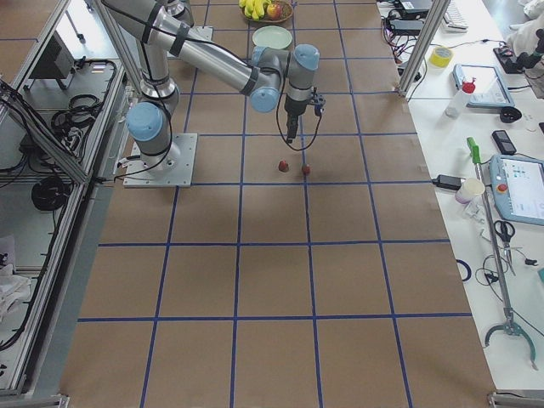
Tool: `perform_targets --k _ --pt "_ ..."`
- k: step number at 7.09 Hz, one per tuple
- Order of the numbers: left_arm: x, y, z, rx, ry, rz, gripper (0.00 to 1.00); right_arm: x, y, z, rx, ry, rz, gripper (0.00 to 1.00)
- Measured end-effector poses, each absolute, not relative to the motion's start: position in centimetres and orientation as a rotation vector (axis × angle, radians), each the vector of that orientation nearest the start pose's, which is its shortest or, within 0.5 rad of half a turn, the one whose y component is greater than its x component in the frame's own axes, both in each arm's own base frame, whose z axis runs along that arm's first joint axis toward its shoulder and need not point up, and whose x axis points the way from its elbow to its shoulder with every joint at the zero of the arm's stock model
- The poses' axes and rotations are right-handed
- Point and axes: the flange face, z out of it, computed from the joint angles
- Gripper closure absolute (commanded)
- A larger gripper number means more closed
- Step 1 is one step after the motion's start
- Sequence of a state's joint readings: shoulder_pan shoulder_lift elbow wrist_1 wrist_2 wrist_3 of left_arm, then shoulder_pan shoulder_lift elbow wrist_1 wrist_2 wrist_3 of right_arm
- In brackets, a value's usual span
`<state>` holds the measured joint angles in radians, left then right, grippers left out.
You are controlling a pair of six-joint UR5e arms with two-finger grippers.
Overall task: Collect all strawberries into plate
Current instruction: 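Reach the right gripper to the second strawberry and grasp it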
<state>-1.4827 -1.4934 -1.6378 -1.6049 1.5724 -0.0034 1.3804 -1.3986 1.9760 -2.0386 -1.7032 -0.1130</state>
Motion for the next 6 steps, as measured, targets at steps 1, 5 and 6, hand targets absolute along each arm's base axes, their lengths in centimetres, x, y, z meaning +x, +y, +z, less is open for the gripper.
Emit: perform_targets --k 1,5,6 --pt "-9.3 -46.6 48.9 -0.141 3.137 0.037 0.0 0.3 -49.2 24.3 0.127 3.236 0.213 0.03" --pt "-9.2 -46.6 48.7 -0.143 3.135 0.04 0.0 -2.2 -48.3 20.6 -0.058 3.125 0.074 0.05" --pt "-9.2 -46.6 48.7 -0.138 3.131 0.041 0.0 -2.5 -48.5 20.2 -0.151 3.107 0.065 0.12"
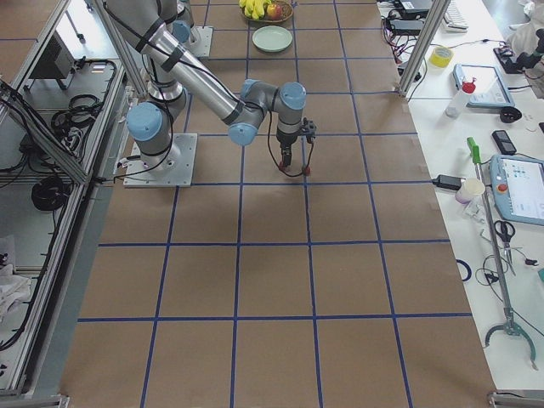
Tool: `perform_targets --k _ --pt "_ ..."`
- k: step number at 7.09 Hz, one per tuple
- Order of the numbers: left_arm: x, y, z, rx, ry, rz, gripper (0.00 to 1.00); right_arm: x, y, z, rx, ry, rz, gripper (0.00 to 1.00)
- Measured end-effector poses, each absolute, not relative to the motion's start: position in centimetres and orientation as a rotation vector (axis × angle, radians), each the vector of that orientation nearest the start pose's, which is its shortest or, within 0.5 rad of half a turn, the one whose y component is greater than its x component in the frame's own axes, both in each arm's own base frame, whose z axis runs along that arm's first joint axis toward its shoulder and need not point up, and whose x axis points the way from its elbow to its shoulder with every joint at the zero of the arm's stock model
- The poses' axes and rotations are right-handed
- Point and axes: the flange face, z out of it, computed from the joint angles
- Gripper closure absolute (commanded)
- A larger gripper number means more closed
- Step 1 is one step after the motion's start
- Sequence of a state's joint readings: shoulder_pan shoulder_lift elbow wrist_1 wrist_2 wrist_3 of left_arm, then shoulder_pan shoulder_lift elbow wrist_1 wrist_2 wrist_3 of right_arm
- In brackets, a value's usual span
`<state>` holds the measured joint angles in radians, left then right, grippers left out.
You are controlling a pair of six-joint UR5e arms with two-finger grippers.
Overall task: Collect all strawberries into plate
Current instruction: 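Reach the right gripper to the second strawberry and grasp it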
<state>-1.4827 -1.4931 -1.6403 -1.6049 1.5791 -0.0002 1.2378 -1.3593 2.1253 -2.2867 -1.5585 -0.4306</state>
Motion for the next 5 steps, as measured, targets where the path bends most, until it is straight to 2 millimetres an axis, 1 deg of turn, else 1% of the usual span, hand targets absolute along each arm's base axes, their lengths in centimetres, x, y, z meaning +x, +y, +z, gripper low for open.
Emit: perform_targets --k 1,2,3,4,5 --pt "-9.2 -46.6 48.7 -0.135 3.129 0.044 0.0 -3.2 -48.5 19.5 -0.202 3.094 0.076 0.15" --pt "-9.2 -46.6 48.6 -0.133 3.128 0.045 0.0 -4.0 -48.4 19.0 -0.203 3.086 0.088 0.22" --pt "-9.2 -46.6 48.6 -0.131 3.127 0.046 0.0 -4.6 -48.4 18.6 -0.195 3.082 0.099 0.41" --pt "-9.2 -46.6 48.6 -0.13 3.128 0.047 0.0 -4.8 -48.4 18.2 -0.192 3.077 0.11 0.5" --pt "-9.1 -46.6 48.6 -0.131 3.128 0.048 0.0 -4.8 -48.3 17.9 -0.19 3.072 0.116 0.69"
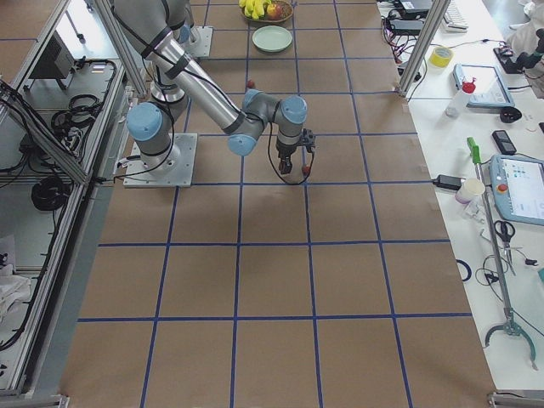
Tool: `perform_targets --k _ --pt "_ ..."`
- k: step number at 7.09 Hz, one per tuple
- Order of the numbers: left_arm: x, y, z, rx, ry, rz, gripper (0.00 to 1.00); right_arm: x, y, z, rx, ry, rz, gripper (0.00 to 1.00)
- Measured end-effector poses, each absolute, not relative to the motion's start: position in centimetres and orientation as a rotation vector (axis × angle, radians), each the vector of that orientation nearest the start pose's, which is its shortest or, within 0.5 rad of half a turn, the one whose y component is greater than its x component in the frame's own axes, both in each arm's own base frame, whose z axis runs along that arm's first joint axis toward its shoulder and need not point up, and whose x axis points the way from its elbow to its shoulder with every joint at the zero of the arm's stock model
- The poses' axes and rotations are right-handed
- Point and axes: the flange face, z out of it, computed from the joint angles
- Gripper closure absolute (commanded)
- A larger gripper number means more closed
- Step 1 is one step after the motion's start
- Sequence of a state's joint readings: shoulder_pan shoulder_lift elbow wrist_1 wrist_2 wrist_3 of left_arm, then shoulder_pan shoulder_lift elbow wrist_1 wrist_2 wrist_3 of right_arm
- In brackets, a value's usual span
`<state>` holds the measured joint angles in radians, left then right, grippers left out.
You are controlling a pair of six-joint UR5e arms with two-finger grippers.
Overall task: Collect all strawberries into plate
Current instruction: 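Reach the right gripper to the second strawberry and grasp it, then carry the second strawberry mid-table and release it near the first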
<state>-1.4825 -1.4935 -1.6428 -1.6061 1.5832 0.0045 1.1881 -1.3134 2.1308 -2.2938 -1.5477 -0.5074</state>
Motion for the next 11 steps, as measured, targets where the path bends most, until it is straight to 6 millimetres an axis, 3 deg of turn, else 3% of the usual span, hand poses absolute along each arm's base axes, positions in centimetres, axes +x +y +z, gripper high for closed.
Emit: perform_targets --k 1,2,5,6,7,8,9,10,11 --pt "-9.1 -46.6 48.6 -0.131 3.127 0.049 0.0 -4.8 -48.3 17.7 -0.19 3.069 0.121 0.92" --pt "-9.1 -46.6 48.5 -0.13 3.127 0.049 0.0 -4.8 -48.2 17.6 -0.189 3.068 0.124 1.0" --pt "-9.1 -46.6 48.6 -0.129 3.128 0.046 0.0 -4.6 -48.3 18.3 -0.179 3.077 0.108 1.0" --pt "-9.1 -46.6 48.7 -0.129 3.127 0.046 0.0 -3.2 -48.5 19.6 -0.152 3.09 0.073 1.0" --pt "-9.1 -46.6 48.6 -0.13 3.127 0.049 0.0 1.1 -48.9 21.3 -0.117 3.107 0.021 1.0" --pt "-9.0 -46.6 48.3 -0.132 3.128 0.056 0.0 8.2 -49.0 23.2 -0.061 3.118 -0.037 1.0" --pt "-8.8 -46.6 48.0 -0.135 3.129 0.057 0.0 16.8 -48.4 24.6 0.04 3.109 -0.087 1.0" --pt "-8.8 -46.7 47.8 -0.135 3.129 0.051 0.0 25.2 -47.2 25.0 0.146 3.088 -0.102 1.0" --pt "-8.7 -46.9 47.8 -0.136 3.129 0.034 0.0 32.0 -45.9 24.1 0.226 3.07 -0.098 1.0"
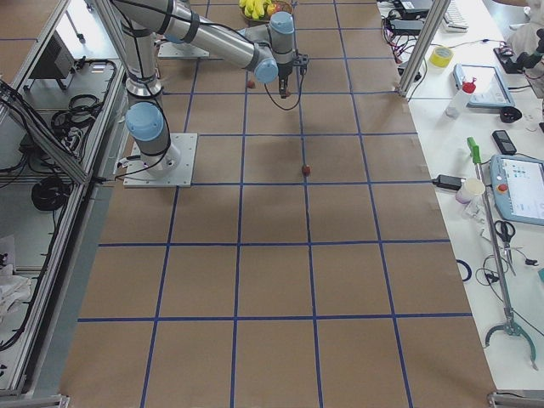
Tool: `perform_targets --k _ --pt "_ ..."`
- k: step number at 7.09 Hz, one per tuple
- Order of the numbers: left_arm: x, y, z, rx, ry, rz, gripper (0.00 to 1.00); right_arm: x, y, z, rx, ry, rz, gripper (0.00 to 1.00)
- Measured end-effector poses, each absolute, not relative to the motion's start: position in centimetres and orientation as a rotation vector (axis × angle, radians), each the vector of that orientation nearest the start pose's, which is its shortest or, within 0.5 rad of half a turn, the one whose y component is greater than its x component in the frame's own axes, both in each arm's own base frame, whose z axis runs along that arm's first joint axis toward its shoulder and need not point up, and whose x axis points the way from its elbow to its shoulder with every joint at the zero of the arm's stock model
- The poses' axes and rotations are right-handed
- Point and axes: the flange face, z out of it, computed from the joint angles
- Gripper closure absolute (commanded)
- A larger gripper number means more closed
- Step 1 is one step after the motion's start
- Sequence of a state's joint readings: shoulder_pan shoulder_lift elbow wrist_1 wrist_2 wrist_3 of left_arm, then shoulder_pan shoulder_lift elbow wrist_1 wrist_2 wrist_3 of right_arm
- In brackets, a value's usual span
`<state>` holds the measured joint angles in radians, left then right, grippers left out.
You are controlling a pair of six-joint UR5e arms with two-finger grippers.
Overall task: Collect all strawberries into plate
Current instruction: 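Carry the second strawberry mid-table and release it near the first, then move the right gripper to the last strawberry farther from the robot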
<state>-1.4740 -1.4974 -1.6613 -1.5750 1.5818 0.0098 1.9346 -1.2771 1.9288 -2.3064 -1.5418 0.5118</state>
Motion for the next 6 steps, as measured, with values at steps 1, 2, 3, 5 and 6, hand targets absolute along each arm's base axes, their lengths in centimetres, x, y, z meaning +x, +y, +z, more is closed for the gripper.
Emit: perform_targets --k 1,2,3,5,6 --pt "-8.7 -47.2 47.8 -0.137 3.129 0.016 0.0 36.8 -44.9 22.4 0.26 3.053 -0.104 1.0" --pt "-8.6 -47.3 47.7 -0.137 3.129 0.007 0.0 40.0 -44.0 20.5 0.266 3.037 -0.112 1.0" --pt "-8.6 -47.3 47.8 -0.138 3.128 0.003 0.0 41.7 -43.1 18.9 0.271 3.034 -0.102 0.74" --pt "-8.7 -47.3 47.8 -0.137 3.127 0.0 0.0 42.2 -42.3 17.5 0.259 3.049 -0.076 0.0" --pt "-8.7 -47.3 47.7 -0.135 3.128 0.004 0.0 42.3 -42.3 17.9 0.256 3.046 -0.08 0.0"
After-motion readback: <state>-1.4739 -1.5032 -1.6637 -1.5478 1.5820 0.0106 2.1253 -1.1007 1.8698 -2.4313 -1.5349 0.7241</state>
